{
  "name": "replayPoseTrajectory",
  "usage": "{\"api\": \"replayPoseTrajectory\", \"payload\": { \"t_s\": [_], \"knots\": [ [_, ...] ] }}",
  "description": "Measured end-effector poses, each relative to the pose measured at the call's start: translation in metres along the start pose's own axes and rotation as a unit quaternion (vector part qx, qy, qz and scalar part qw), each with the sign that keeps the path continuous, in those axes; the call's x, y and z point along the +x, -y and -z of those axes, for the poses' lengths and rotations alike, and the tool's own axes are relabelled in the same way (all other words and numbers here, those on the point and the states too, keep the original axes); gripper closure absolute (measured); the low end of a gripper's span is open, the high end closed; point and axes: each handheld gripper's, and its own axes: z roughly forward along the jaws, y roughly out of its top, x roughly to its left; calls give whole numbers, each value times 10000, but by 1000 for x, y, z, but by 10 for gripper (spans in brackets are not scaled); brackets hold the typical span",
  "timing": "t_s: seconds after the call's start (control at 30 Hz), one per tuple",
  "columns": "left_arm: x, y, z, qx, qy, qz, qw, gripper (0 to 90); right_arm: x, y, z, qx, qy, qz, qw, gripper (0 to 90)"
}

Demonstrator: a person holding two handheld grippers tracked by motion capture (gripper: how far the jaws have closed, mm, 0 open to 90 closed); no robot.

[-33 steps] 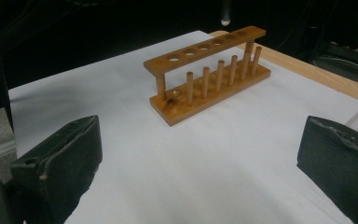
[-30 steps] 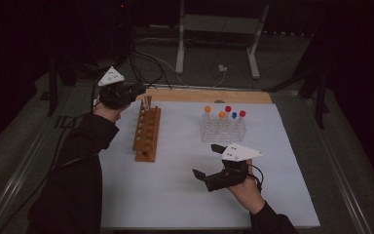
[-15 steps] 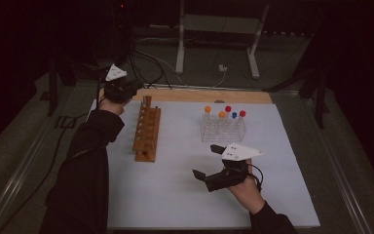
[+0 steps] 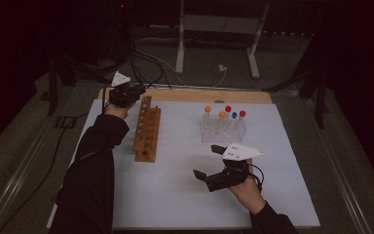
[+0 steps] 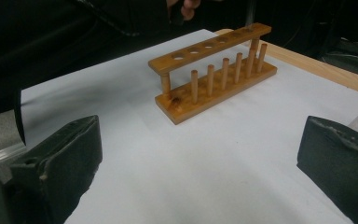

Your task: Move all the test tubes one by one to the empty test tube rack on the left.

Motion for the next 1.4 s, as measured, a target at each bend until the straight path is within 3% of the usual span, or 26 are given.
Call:
{"api": "replayPoseTrajectory", "payload": {
  "t_s": [0.37, 0.53, 0.73, 1.13, 1.23, 1.4],
  "knots": [
    [-1, 21, -9, 152, 40, 22, 9999, 776, -1, -1, 2, -17, 11, -29, 10000, 0],
    [-2, 28, -11, 141, -18, -62, 9999, 775, -1, -1, 2, -14, 11, -26, 10000, 0],
    [0, 34, -13, 110, -31, 4, 9999, 775, -1, 0, 1, 5, -8, -46, 10000, 0],
    [-1, 29, -13, 367, 33, -11, 9993, 757, -3, -1, 3, -26, 8, -75, 10000, 0],
    [-2, 28, -11, 456, 87, 5, 9989, 631, -5, -2, 5, -67, 43, -117, 9999, 0],
    [-5, 21, 3, 400, 224, 60, 9989, 393, -11, -3, 10, -122, 161, -173, 9996, 0]
  ]
}}
